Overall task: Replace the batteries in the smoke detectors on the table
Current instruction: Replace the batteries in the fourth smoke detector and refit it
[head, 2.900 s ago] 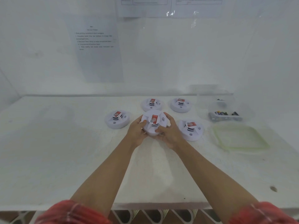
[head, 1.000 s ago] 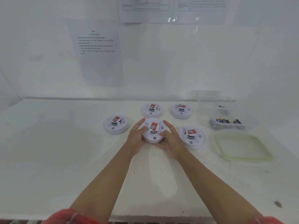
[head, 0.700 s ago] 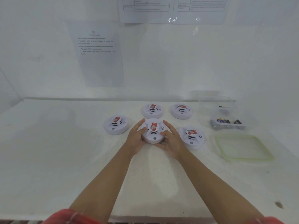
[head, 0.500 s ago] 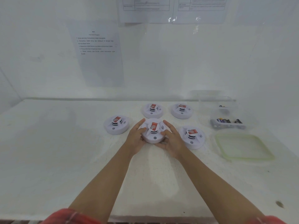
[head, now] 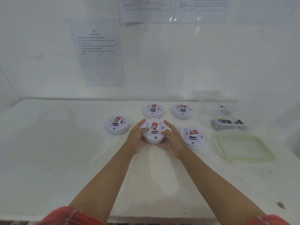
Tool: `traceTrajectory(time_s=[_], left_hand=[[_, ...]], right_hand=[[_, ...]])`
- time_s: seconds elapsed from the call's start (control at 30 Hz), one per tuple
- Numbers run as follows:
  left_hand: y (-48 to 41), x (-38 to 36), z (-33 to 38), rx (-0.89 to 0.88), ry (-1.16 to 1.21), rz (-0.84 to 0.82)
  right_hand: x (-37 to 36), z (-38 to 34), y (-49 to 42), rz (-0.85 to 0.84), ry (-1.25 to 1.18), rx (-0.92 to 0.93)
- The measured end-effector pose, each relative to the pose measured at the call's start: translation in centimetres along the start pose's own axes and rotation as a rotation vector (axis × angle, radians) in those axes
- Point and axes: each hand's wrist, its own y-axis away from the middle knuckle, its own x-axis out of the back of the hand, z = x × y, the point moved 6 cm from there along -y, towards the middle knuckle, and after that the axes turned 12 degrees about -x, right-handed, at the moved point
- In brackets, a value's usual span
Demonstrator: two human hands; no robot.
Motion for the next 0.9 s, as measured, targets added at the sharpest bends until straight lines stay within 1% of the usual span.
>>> traceTrajectory(time_s=[0.2, 0.5, 0.9], left_hand=[[-0.07, -0.04, 0.09, 0.015, 0.05, 0.004], [-0.29, -0.01, -0.04, 0.031, 0.054, 0.024], [-0.19, -0.33, 0.36, 0.013, 0.045, 0.005]], right_hand=[[-0.09, -0.12, -0.07, 0.006, 0.002, -0.009], [-0.08, -0.22, -0.15, 0.002, 0.006, -0.002], [-0.11, -0.55, -0.19, 0.006, 0.009, 0.009]])
